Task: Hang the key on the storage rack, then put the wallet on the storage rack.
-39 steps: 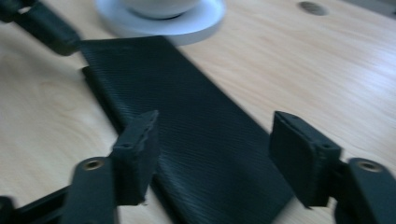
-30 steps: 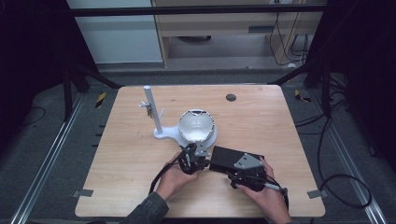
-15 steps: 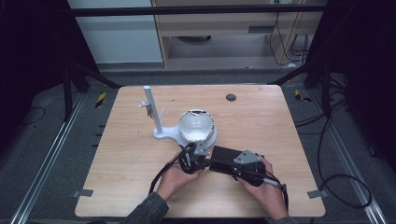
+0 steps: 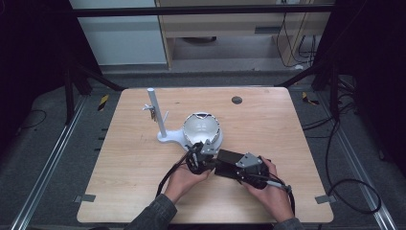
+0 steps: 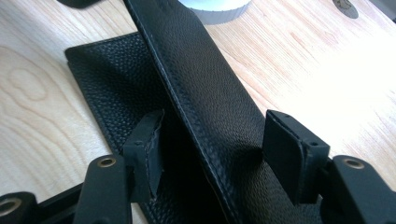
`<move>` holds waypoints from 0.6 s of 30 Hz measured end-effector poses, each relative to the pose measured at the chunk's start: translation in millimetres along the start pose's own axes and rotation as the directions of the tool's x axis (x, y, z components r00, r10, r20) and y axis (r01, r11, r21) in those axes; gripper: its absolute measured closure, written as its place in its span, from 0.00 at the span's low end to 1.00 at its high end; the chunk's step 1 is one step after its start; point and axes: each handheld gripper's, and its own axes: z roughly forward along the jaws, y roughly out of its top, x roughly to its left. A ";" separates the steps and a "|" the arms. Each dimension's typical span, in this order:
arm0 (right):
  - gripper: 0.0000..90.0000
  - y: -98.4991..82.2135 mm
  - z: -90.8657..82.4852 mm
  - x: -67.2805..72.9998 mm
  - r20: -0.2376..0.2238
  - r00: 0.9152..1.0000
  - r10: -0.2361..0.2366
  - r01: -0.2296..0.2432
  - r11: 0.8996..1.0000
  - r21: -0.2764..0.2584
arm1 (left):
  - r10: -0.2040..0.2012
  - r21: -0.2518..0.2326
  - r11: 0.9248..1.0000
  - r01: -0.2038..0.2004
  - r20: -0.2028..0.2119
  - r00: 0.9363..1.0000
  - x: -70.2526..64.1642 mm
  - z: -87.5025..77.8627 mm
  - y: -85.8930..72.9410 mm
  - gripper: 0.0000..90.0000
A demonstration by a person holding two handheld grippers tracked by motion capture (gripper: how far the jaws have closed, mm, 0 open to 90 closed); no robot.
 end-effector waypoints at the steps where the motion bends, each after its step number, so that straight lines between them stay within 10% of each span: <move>1: 0.45 0.0 0.0 0.0 0.000 1.000 0.000 0.000 1.000 0.000 | -0.002 -0.005 1.000 0.002 -0.003 1.000 0.3 -0.5 0.5 0.96; 8: 0.76 2.7 3.5 -2.6 0.063 0.997 -0.039 0.039 0.999 0.009 | -0.038 -0.028 0.999 0.038 -0.007 0.999 -3.0 -10.9 -0.1 0.80; 10: 0.86 3.9 1.3 -4.1 0.084 0.992 -0.097 0.098 0.995 -0.008 | -0.062 -0.062 0.996 0.060 -0.024 0.998 -4.6 -23.2 -2.1 0.48; 18: 0.93 0.2 -16.2 -13.6 0.098 0.991 -0.091 0.099 0.992 -0.078 | -0.016 -0.118 0.993 0.013 -0.028 0.999 -8.8 -45.7 1.8 0.19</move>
